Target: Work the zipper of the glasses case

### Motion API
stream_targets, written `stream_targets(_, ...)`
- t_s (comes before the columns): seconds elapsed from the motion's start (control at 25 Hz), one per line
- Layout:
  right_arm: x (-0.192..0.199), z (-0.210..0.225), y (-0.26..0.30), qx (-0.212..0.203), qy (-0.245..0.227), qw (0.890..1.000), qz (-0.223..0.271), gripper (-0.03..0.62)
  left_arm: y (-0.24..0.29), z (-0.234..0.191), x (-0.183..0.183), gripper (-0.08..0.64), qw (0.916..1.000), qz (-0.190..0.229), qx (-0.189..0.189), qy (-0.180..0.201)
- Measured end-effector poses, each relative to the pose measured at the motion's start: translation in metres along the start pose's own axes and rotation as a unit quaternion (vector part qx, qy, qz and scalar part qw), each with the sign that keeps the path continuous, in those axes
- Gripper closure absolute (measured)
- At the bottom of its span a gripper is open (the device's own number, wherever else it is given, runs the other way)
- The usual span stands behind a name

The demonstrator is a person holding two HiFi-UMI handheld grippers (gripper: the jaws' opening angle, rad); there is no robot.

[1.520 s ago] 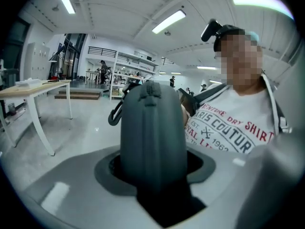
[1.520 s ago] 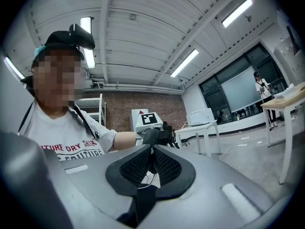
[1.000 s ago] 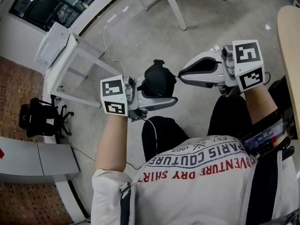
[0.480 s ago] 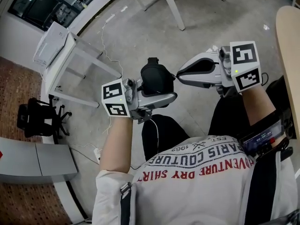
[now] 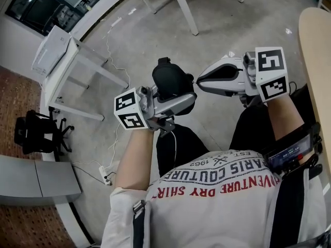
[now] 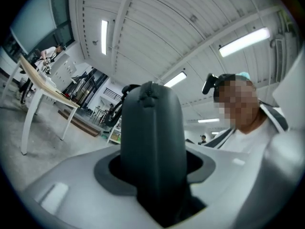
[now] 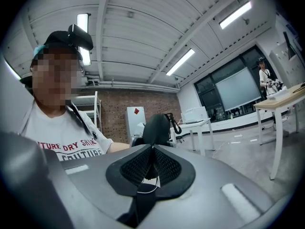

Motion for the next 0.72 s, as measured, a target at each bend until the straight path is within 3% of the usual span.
stream_targets(0.48, 0.001, 0.011, -0.010, 0.037, -0.007, 0.999, 0.007, 0.586, 0.009, -0.015, -0.019, 0.311, 0.9971, 0.074, -0.012, -0.013)
stream_targets(0.72, -0.001, 0.008, -0.020, 0.040, -0.010, 0.999, 0.013, 0.592, 0.018, -0.013, -0.020, 0.311, 0.9961, 0.086, -0.007, -0.020)
Point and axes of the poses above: the fingertips, and each gripper's own axes: y forward along the fingers, z to its right, x out of its underside, the point moved 3 cm from there along -y, backward along the fingers, and after that the axes turned 4 degrees about x, right-handed, at the moved point
